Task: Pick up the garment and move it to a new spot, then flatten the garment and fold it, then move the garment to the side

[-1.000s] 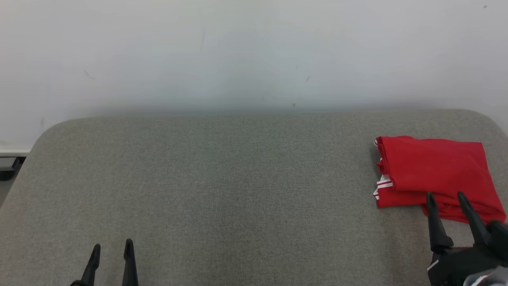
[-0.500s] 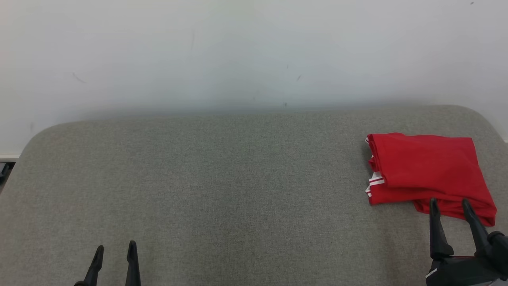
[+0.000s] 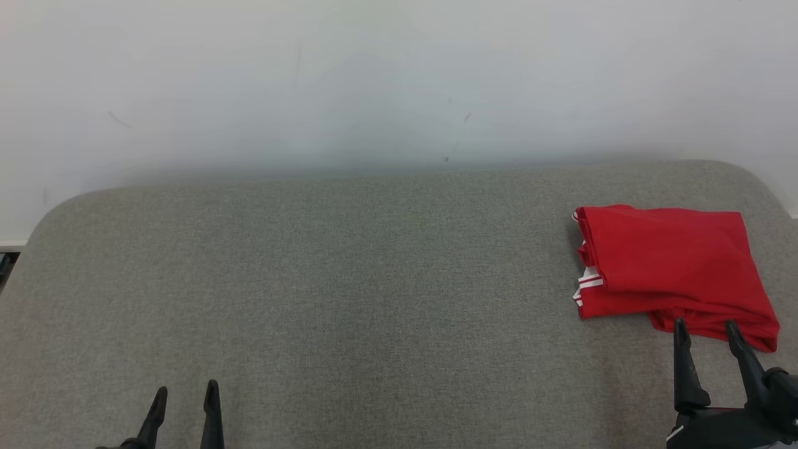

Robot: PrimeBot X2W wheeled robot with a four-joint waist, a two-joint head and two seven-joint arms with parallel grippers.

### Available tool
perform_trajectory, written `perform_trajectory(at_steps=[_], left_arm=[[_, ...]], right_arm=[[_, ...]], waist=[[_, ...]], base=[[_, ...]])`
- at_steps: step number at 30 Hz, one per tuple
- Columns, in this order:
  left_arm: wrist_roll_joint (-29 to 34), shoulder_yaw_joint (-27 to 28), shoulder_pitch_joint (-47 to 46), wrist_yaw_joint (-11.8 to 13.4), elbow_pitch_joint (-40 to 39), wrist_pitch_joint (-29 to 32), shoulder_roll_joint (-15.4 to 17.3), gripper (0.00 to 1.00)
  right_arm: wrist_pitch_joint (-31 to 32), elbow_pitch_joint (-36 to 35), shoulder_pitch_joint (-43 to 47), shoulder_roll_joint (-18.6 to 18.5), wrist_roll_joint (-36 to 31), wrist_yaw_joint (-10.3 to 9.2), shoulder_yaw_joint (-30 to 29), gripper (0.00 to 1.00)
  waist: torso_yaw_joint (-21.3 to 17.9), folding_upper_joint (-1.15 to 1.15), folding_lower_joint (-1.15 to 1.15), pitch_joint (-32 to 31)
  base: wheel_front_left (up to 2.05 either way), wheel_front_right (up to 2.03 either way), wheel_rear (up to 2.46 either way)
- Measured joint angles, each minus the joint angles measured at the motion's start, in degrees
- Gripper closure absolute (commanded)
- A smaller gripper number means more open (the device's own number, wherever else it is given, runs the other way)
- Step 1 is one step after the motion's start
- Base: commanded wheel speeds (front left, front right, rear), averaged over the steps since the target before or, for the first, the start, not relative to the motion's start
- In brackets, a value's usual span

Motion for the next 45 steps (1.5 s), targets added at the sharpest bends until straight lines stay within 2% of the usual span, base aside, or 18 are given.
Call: perform_trajectory(at_steps=[19,26,27,35,45], left_arm=[[1.9,0.5,-0.1,0.0,-0.2,3.4,-0.2,0.00],[1.9,0.6,-0.1,0.1,-0.5,3.9,-0.5,0.00],[2.0,0.6,-0.1,0.0,-0.4,3.9,-0.6,1.00],[1.2,0.6,0.4,-0.1,2.5,4.3,-1.5,1.00],[-6.9,2.4,0.0,-1.6,4.1,5.4,-2.0,1.00]], right_arm=[[4.0,-2.2,0.3,3.0,-3.6,0.00,-1.5,0.00],[5.1,-2.0,0.3,2.6,-3.8,0.00,-2.2,0.00],[5.1,-1.9,0.3,2.6,-3.8,0.01,-2.1,1.00],[5.6,1.4,1.4,4.4,-3.0,0.33,-1.7,1.00],[7.1,2.5,1.0,5.1,5.0,1.60,-2.5,1.00]], waist=[[0.4,0.00,0.00,0.3],[0.8,0.00,0.00,0.3],[0.8,0.00,0.00,0.3],[0.8,0.00,0.00,0.4],[0.7,0.00,0.00,0.6]], base=[[0.00,0.00,0.00],[0.00,0.00,0.00],[0.00,0.00,0.00],[0.00,0.00,0.00],[0.00,0.00,0.00]])
